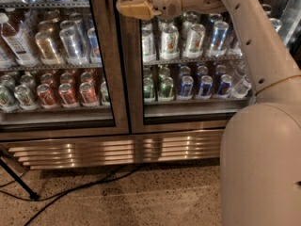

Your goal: Open right fridge door

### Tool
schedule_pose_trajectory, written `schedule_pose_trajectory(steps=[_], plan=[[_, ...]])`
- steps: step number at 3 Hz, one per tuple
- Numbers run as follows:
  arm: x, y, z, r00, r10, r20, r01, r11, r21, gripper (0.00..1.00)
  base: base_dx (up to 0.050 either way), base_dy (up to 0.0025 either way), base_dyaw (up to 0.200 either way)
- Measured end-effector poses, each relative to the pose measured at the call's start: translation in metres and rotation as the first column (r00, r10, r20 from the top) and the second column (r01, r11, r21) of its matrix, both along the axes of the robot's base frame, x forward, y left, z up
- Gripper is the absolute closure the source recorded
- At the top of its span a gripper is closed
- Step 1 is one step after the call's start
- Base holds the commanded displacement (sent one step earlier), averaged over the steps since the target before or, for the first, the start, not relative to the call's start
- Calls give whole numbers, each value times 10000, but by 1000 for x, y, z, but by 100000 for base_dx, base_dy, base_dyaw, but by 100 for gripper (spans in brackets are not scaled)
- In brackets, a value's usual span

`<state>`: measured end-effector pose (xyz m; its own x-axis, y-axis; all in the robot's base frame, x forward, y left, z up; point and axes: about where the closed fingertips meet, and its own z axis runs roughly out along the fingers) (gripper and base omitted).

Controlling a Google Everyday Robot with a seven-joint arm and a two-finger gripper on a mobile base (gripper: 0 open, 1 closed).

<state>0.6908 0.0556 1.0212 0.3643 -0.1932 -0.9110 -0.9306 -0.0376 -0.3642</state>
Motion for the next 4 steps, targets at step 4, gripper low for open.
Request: schedule_pose_trajectory(steps=[4], plan=[[0,0,1,10000,-26,1,26,10000,35,100,0,0,0]])
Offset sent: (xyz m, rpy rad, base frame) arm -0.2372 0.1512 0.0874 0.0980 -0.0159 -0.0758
